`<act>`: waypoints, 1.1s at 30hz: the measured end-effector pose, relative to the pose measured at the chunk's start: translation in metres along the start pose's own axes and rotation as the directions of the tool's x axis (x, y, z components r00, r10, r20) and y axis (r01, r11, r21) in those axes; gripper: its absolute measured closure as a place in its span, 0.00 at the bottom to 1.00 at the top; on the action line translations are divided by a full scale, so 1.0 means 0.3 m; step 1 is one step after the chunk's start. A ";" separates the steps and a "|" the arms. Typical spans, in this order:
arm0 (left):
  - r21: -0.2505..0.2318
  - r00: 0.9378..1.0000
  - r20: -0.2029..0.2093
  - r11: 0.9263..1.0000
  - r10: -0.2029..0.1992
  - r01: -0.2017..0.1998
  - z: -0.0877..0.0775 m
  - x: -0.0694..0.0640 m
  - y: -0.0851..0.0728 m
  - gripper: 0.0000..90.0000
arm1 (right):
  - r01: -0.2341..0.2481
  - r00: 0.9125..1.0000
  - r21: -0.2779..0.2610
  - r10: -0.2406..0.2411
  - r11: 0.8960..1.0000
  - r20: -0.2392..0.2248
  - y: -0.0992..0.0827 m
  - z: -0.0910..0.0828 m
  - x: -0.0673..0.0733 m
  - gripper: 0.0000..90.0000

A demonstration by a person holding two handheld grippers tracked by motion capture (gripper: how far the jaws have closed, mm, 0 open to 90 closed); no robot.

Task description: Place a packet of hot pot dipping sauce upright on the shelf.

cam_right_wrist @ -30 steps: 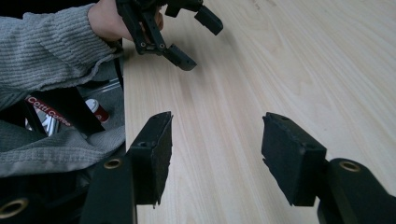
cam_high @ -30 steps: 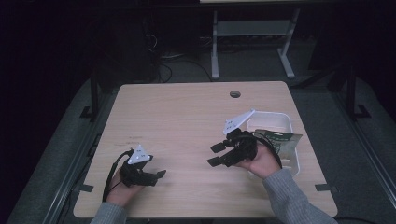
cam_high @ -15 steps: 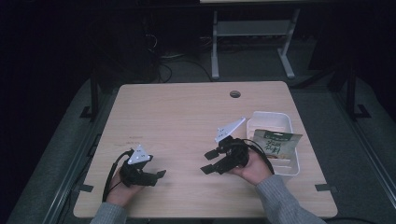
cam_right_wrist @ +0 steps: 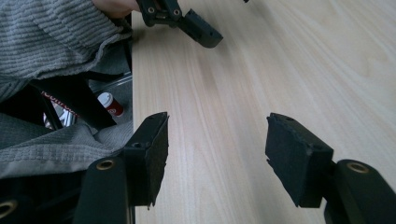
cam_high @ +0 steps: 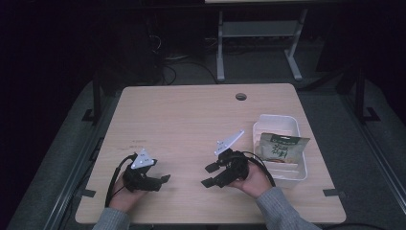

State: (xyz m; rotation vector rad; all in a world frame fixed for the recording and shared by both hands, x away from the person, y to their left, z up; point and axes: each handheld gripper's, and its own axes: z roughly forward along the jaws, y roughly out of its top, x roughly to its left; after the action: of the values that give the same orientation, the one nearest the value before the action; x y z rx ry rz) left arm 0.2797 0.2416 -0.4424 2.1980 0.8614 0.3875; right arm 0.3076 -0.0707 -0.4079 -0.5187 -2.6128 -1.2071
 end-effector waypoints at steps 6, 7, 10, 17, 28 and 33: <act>0.001 1.000 0.000 1.000 0.004 -0.004 -0.002 0.000 0.001 0.25 | 0.003 1.000 0.006 -0.003 1.000 -0.007 -0.020 0.026 0.005 0.42; 0.001 1.000 0.000 1.000 0.004 -0.004 -0.001 -0.001 0.001 0.25 | 0.000 1.000 0.004 0.000 1.000 -0.010 -0.025 0.032 0.006 0.42; 0.001 1.000 0.002 1.000 0.007 -0.007 -0.001 -0.002 0.001 0.25 | -0.002 1.000 0.008 0.002 1.000 -0.016 -0.039 0.046 0.009 0.42; 0.007 1.000 0.006 1.000 0.010 -0.010 0.002 -0.006 0.002 0.25 | -0.009 0.999 0.015 0.010 1.000 -0.032 -0.076 0.079 0.024 0.42; 0.003 1.000 0.007 1.000 0.014 -0.014 0.000 -0.008 0.003 0.25 | -0.015 0.999 0.022 0.016 1.000 -0.048 -0.144 0.124 0.048 0.42; -0.001 1.000 0.009 1.000 0.020 -0.020 -0.004 -0.009 0.004 0.25 | -0.015 0.999 0.017 0.016 1.000 -0.049 -0.160 0.127 0.060 0.42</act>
State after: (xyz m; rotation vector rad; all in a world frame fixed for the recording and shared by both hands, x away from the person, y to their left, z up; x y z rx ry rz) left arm 0.2775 0.2397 -0.4406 2.2074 0.8356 0.3874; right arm 0.2699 -0.0662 -0.4594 -0.4990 -2.5711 -1.1769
